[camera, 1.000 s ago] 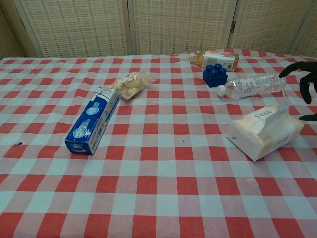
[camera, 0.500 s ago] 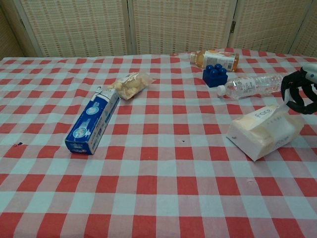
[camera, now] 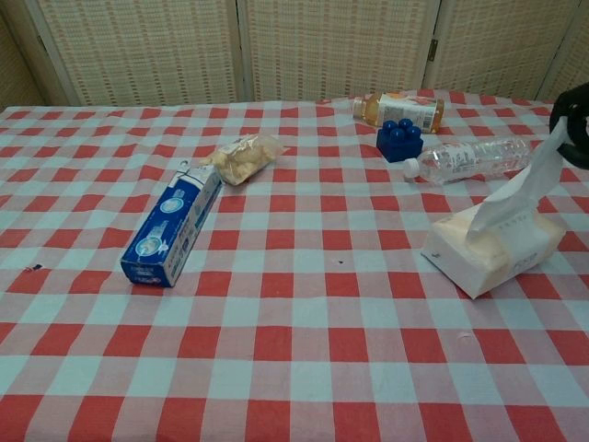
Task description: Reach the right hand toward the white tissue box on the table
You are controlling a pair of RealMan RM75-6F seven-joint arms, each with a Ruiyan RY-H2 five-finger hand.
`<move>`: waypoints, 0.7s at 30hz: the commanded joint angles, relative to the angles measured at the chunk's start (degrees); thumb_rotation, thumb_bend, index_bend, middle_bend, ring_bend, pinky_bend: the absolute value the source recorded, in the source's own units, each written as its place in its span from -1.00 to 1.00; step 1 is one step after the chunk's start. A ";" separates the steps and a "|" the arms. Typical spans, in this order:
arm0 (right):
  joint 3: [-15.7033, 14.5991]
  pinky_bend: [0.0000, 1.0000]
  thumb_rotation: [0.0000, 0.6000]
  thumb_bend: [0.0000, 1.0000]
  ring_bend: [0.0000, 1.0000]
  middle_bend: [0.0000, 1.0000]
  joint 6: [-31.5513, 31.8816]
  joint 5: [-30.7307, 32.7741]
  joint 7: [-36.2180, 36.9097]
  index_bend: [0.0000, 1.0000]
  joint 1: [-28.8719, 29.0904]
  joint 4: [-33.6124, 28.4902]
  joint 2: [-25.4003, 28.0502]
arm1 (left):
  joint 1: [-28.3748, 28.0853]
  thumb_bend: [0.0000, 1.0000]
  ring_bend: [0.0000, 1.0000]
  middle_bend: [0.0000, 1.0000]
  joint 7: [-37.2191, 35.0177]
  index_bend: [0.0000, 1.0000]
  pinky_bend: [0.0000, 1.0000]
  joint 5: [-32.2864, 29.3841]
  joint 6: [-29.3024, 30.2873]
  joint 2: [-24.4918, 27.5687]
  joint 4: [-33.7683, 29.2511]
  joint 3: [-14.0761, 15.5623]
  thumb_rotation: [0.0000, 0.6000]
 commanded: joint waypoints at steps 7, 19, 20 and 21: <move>1.17 0.87 1.00 0.31 0.46 0.39 13.23 0.00 -0.78 0.43 -8.86 -9.99 10.09 | -0.02 0.05 -0.18 -0.03 0.54 -0.08 0.19 0.09 -0.02 -0.06 -0.22 0.09 1.00; -1.77 0.87 1.00 0.31 0.46 0.39 15.61 2.07 1.18 0.49 -14.81 -4.58 8.46 | -0.29 0.05 -0.18 -0.03 1.64 -0.08 0.19 -0.16 -0.94 -0.23 -0.43 0.38 1.00; -1.55 0.87 1.00 0.31 0.46 0.39 15.62 2.28 1.43 0.49 -14.87 -4.42 8.42 | -0.31 0.05 -0.18 -0.03 1.64 -0.08 0.19 -0.21 -0.97 -0.24 -0.41 0.37 1.00; -1.32 0.87 1.00 0.31 0.46 0.39 15.78 2.32 1.97 0.47 -14.96 -4.25 8.38 | -0.31 0.05 -0.18 -0.03 1.65 -0.08 0.19 -0.27 -0.99 -0.25 -0.39 0.35 1.00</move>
